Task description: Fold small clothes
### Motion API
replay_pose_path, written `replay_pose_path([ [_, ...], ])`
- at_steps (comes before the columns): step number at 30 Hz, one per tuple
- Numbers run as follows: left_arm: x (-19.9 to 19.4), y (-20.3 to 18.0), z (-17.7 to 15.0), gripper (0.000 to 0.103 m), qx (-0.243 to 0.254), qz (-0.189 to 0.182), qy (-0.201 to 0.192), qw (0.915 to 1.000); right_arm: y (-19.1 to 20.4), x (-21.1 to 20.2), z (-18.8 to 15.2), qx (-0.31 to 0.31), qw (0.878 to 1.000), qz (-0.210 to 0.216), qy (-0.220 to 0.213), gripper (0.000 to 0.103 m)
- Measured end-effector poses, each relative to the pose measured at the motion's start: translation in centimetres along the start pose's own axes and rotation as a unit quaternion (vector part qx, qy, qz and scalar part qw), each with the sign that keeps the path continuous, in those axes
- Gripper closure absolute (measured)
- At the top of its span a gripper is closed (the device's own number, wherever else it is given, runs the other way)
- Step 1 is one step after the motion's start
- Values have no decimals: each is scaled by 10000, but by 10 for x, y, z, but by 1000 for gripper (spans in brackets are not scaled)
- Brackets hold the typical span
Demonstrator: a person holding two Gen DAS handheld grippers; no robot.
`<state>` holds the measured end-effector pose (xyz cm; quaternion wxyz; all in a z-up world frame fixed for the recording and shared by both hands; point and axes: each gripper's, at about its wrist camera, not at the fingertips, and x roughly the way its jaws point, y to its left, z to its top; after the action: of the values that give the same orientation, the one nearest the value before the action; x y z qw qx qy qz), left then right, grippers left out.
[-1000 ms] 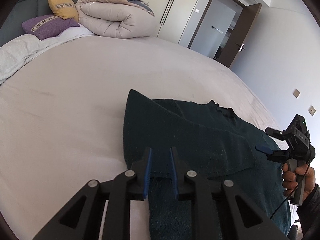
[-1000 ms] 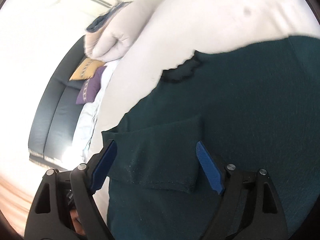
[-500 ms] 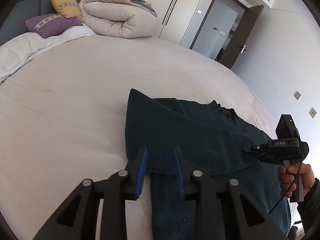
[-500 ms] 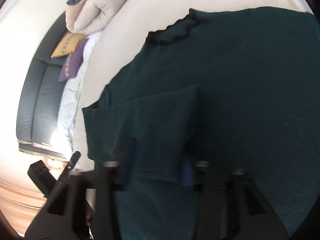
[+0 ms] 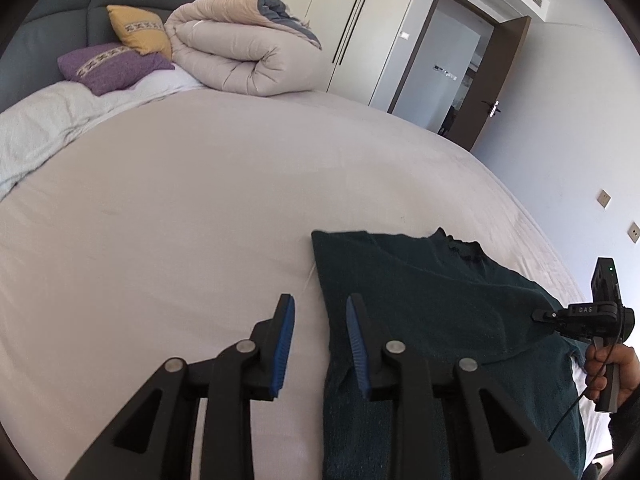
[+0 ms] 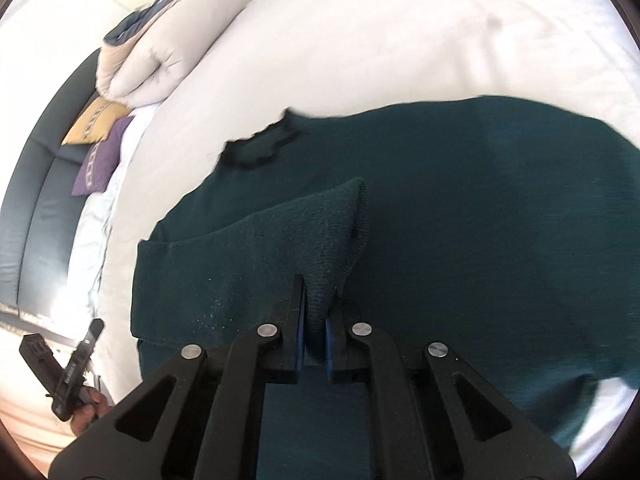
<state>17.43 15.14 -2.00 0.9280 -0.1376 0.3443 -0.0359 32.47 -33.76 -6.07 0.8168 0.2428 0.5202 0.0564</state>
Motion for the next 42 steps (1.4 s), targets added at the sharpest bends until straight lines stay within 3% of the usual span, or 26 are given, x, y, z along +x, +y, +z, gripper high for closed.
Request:
replay_pose_path([
  [5, 15, -14, 18, 75, 268, 76, 79, 9996, -20, -9, -4, 152, 9998, -72, 42, 96],
  [14, 77, -41, 26, 75, 611, 161, 681, 9957, -28, -4, -11, 285, 9994, 83, 185, 96],
  [22, 130, -58, 9, 74, 1304, 747, 1226, 9810, -33, 3, -6, 297, 9993, -54, 223, 96],
  [31, 125, -58, -2, 73, 1621, 1034, 1173, 9743, -49, 11, -6, 632, 9975, 315, -75, 96],
  [35, 119, -65, -15, 69, 1994, 1351, 1056, 9648, -31, 10, -6, 80, 9995, -148, -250, 96],
  [39, 119, -54, -14, 60, 1730, 1296, 1035, 9708, -29, 10, -6, 16, 9993, -252, -266, 94],
  [42, 114, -57, -12, 57, 1790, 1410, 1049, 9680, -26, -6, -5, 92, 9961, -598, -642, 93],
])
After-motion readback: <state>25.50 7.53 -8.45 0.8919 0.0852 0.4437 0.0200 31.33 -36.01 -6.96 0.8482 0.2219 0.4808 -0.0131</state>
